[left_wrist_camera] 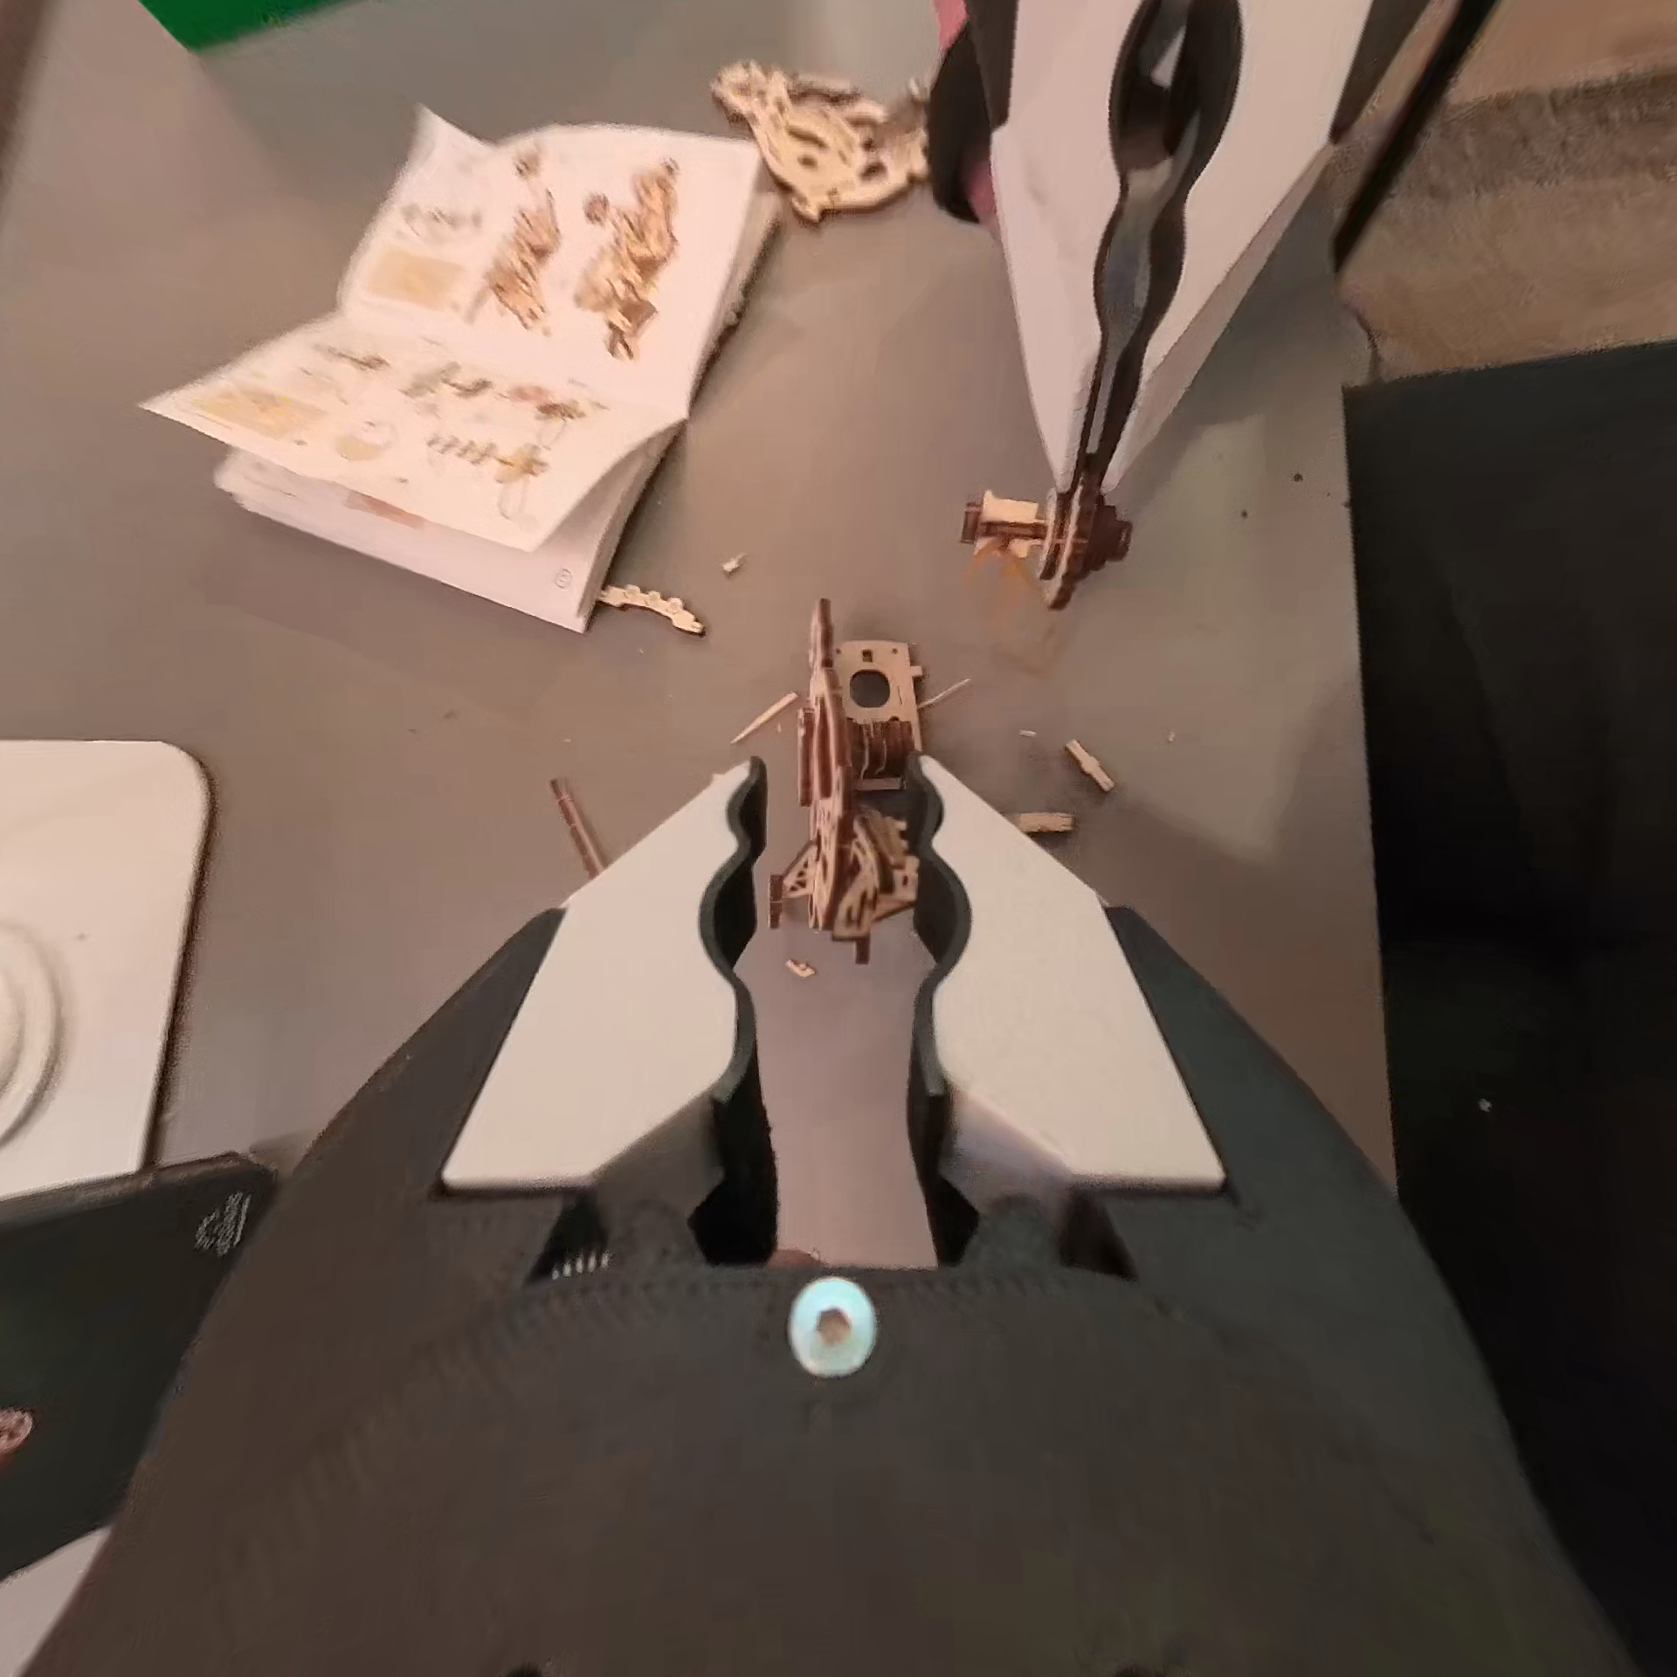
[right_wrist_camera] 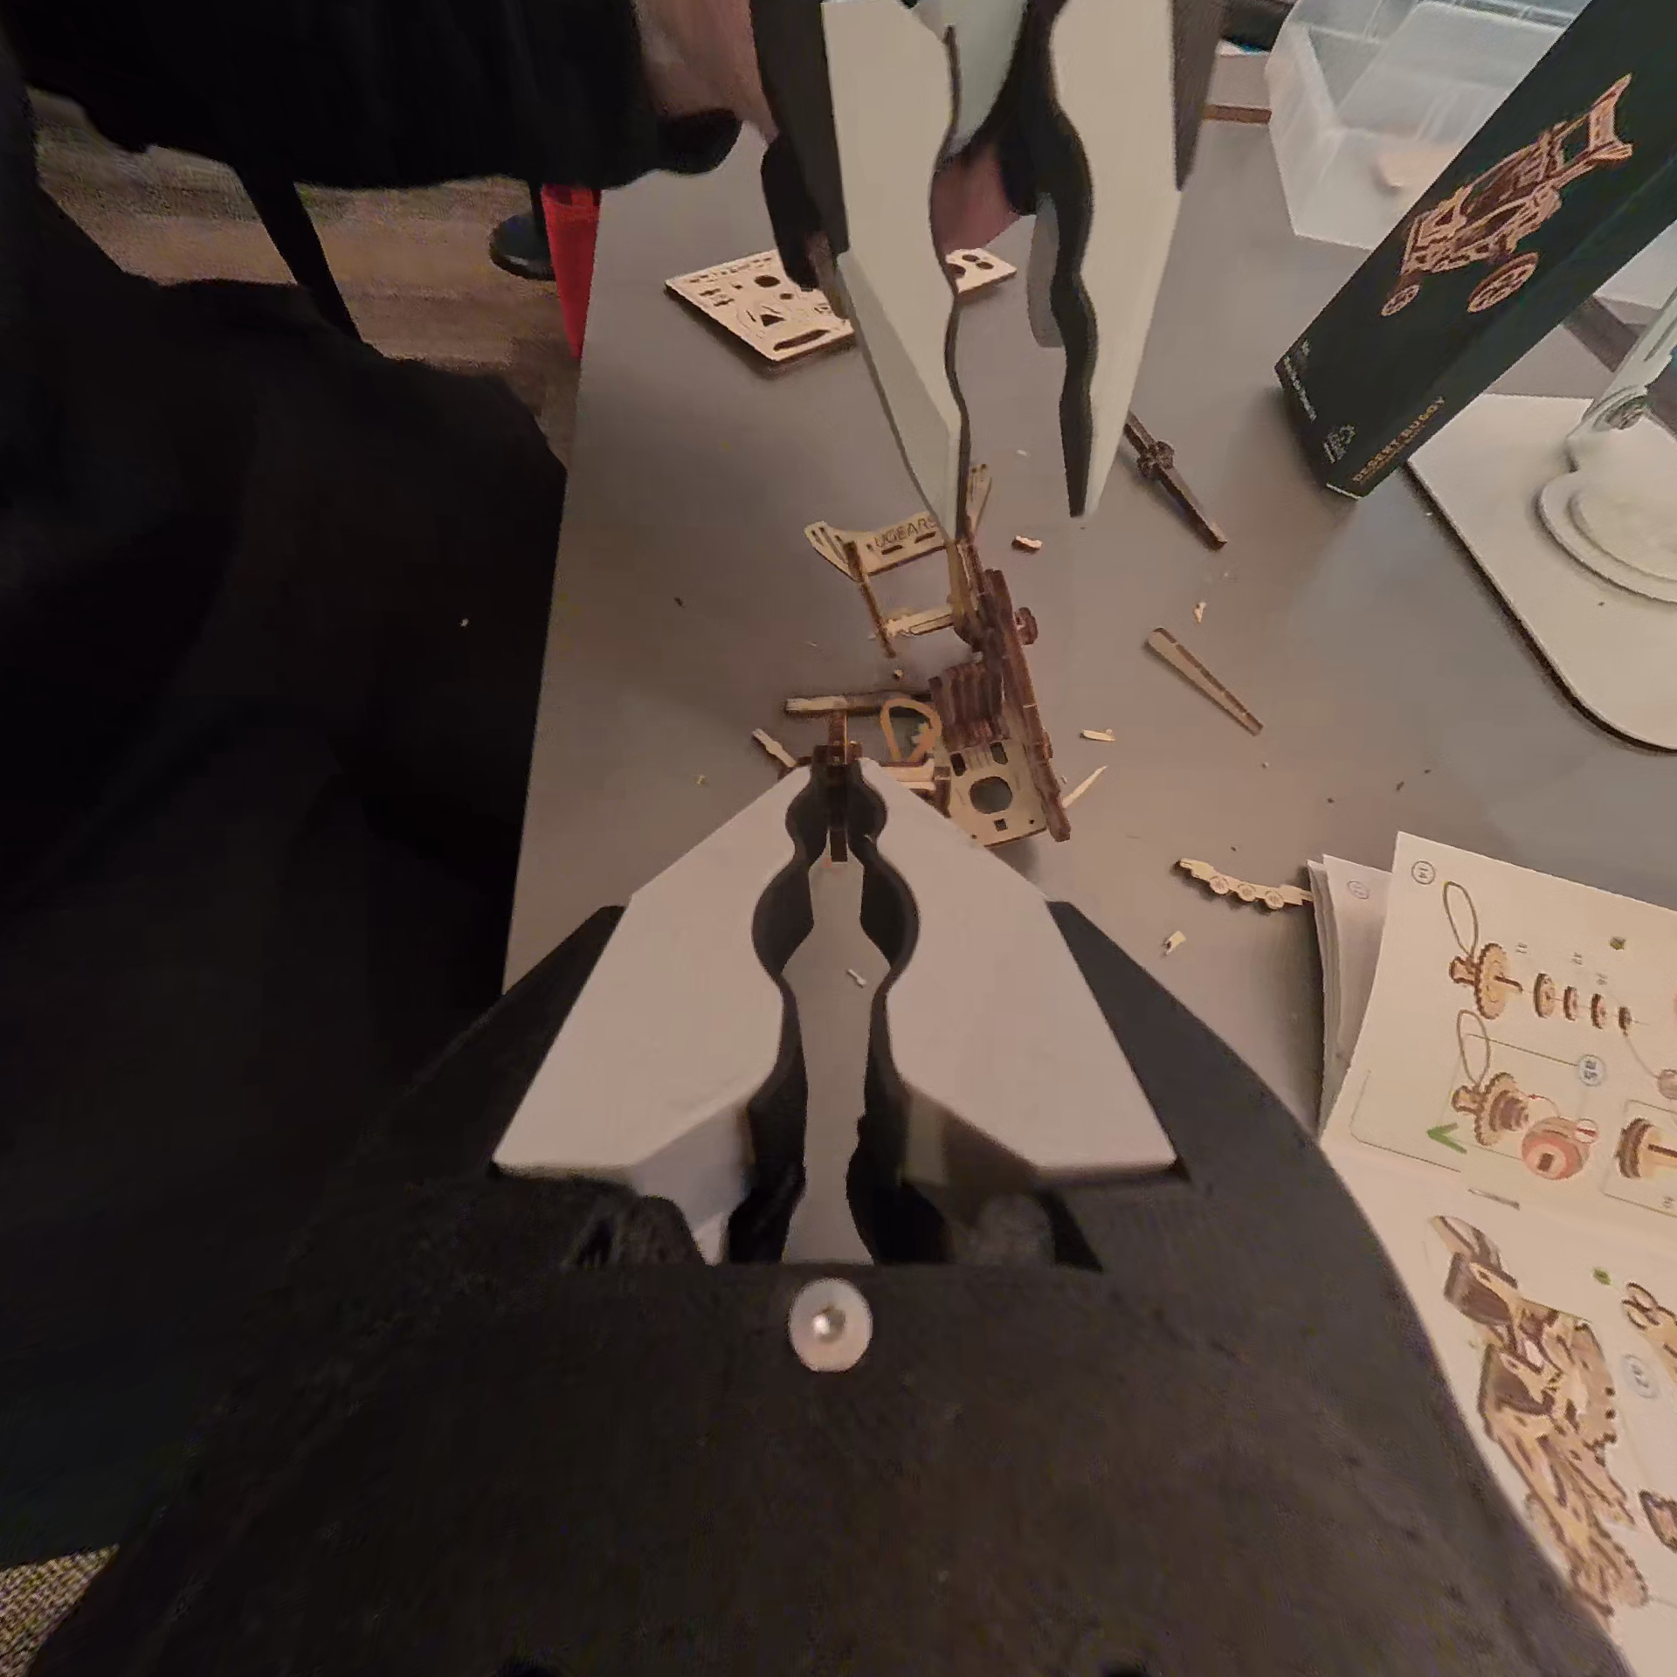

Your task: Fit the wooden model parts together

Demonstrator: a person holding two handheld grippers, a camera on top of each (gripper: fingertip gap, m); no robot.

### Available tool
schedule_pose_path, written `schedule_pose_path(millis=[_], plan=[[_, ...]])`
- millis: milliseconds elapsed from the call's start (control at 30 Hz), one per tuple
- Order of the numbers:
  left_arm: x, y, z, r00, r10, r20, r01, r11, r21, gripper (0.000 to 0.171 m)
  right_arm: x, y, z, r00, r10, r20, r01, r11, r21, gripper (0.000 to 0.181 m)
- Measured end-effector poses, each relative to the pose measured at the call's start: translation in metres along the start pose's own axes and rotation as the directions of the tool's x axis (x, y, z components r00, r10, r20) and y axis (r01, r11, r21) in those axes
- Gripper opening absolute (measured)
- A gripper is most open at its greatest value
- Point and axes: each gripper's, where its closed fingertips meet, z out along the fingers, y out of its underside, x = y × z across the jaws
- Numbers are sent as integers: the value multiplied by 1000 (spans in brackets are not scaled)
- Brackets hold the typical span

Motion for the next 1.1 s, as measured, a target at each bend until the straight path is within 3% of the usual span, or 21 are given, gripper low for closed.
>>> schedule_pose_path(millis=[133, 200, 333, 1100], plan=[[0, 15, 22, 985, -62, -158, 26, 975, -219, 27, 8, 6, 6, 1000, -11, -5, 11, 1000, -18, 0], [-2, 18, 28, 980, -70, -188, 21, 968, -251, 21, 9, 8, 8, 1000, -21, -9, 21, 999, -27, 0], [1, 16, 33, 961, -110, -252, 46, 968, -246, 7, 8, 11, 9, 1000, -26, -11, 25, 999, -19, 0], [0, 7, 38, 828, -287, -482, 190, 952, -241, 6, 18, 16, 8, 1000, 12, -29, -11, 1000, 19, 0]])
